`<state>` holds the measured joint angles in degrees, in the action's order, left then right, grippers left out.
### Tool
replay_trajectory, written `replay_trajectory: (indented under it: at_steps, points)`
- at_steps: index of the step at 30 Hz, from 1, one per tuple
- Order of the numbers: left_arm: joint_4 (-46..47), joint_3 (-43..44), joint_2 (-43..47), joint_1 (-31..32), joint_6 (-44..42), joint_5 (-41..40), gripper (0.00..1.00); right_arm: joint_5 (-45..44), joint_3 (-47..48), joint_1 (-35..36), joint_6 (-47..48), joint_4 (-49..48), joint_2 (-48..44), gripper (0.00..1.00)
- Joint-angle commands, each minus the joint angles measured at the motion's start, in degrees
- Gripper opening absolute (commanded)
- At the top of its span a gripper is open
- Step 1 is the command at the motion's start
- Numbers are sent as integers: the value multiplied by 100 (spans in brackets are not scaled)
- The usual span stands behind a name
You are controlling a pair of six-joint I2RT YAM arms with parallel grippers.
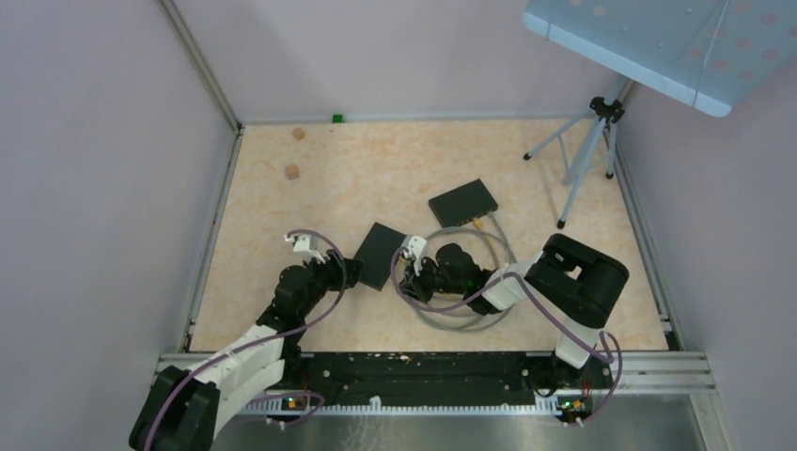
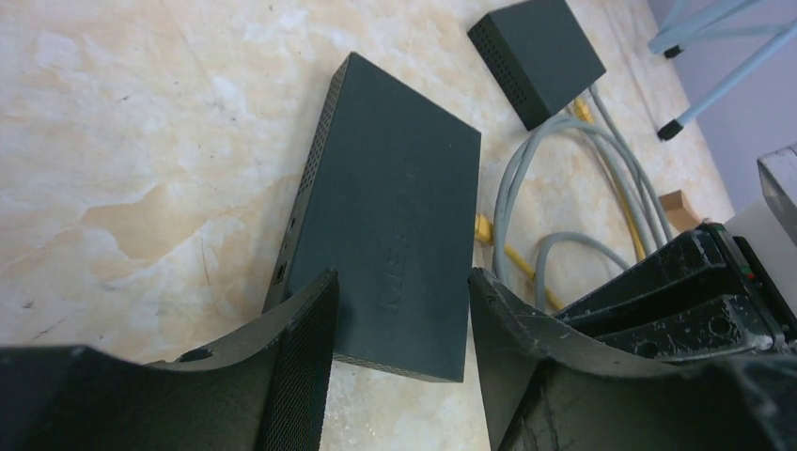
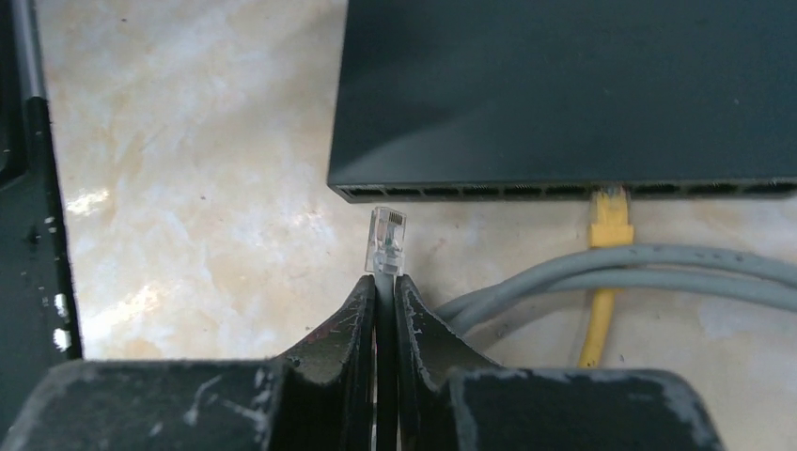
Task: Insert the plug into the switch port
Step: Adjust the connector.
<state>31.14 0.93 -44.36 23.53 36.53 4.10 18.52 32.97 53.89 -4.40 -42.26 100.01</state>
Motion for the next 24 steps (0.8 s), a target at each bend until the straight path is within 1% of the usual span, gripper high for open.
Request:
replay_trajectory:
  at_steps: [1, 10, 14, 16, 19, 22, 24]
  points:
    - [676, 182, -432, -51, -392, 396, 59, -718, -237, 47, -238, -733, 168, 0]
    - [851, 443, -1117, -53, -819, 449, 59, -702, -142, 43, -265, -665, 534, 0]
    - [948, 534, -1066, -59, -1004, 840, 57, -710, -206, 43, -196, -654, 307, 0]
    - [1075, 496, -803, -59, -1038, 1104, 59, -674, -302, 35, -125, -591, -36, 0]
    - [1275, 421, -106, -59, -1043, 1369, 66, -353, -388, -49, -54, -337, -686, 0]
    - [1203, 469, 853, -60, -1101, 1443, 73, -206, -395, -201, -56, 157, -1588, 0]
    - [998, 559, 1337, -57, -1182, 1353, 76, -277, -310, -294, 50, 693, -2205, 0]
